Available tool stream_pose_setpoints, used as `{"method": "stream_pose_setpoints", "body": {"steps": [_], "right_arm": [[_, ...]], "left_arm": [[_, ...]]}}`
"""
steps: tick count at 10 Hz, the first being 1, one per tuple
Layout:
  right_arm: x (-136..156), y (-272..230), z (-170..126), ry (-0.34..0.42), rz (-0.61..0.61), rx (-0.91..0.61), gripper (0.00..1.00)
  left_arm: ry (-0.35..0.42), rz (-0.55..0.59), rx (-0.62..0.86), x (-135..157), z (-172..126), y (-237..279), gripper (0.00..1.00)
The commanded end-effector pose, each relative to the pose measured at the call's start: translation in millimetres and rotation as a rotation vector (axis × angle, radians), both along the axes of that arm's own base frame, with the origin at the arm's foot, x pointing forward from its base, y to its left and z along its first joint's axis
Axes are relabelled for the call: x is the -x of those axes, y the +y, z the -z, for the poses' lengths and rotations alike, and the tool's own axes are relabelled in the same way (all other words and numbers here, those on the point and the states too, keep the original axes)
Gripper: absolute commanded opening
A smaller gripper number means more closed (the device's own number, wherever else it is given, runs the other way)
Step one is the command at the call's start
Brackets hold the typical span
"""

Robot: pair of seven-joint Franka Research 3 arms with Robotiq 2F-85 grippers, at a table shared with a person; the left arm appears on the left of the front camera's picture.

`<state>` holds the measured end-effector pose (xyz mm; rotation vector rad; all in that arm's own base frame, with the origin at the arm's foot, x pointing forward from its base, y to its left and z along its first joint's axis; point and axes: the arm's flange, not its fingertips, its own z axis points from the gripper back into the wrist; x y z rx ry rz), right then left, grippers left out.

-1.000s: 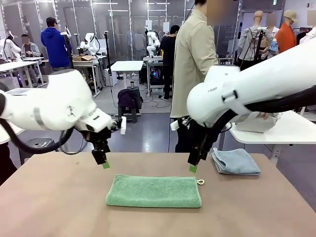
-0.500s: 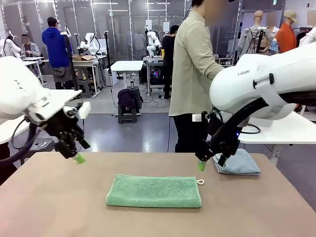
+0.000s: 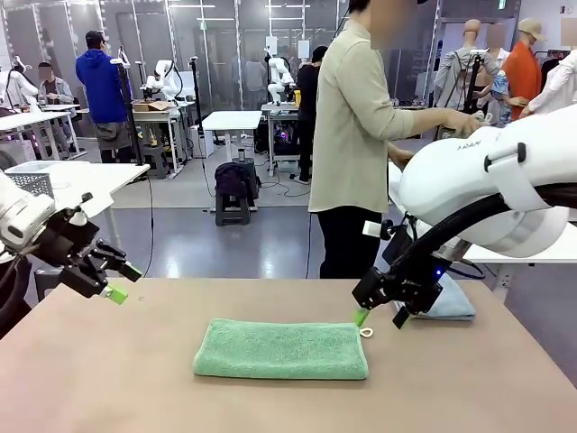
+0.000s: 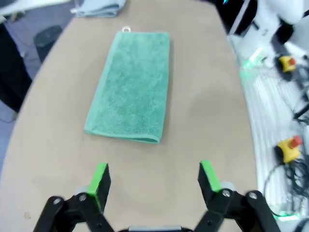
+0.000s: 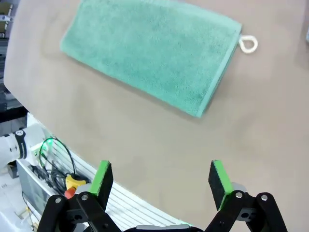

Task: Fold the towels and place them in the basket.
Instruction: When a person lays out a Towel with hook on the table, fold it in half twice.

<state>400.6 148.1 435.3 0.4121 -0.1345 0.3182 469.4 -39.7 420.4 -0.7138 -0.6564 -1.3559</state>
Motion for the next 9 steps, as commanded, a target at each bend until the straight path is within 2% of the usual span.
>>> {"method": "stream_pose_setpoints", "body": {"steps": [1,4,5,7,9], "right_arm": [[-2,3,6,0.054,0.001,0.014,1.00],[-2,3,6,0.054,0.001,0.014,1.00],[1,0,6,0.025,-0.007,0.003,1.00],[-12,11,24,0.087,0.082,0.019,1.00],[-26,15,51,0.103,0.260,0.015,1.00]], "left_arm": [[-0.017,0.029,0.102,0,17,5,0.92],[-0.064,0.055,0.156,4,28,7,0.92],[-0.021,0.022,0.100,0,24,8,0.92],[-0.021,0.022,0.100,0,24,8,0.92],[-0.021,0.022,0.100,0,24,8,0.92]]}}
